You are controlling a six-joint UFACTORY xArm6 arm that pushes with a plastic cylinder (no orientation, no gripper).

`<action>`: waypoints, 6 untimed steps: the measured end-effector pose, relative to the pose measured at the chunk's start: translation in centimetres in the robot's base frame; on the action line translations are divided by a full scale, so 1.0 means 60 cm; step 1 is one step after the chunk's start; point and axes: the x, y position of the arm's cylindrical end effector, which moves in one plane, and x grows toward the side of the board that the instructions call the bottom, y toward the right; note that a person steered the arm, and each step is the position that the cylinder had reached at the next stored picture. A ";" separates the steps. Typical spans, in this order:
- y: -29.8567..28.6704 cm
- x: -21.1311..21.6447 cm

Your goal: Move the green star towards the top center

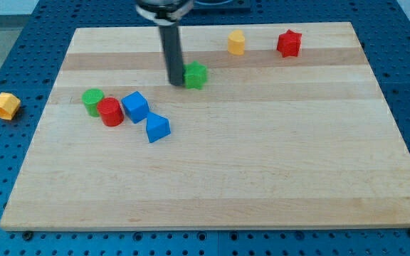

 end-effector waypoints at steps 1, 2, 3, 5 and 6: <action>-0.026 0.060; 0.090 0.063; 0.063 0.000; 0.040 -0.038; 0.008 -0.013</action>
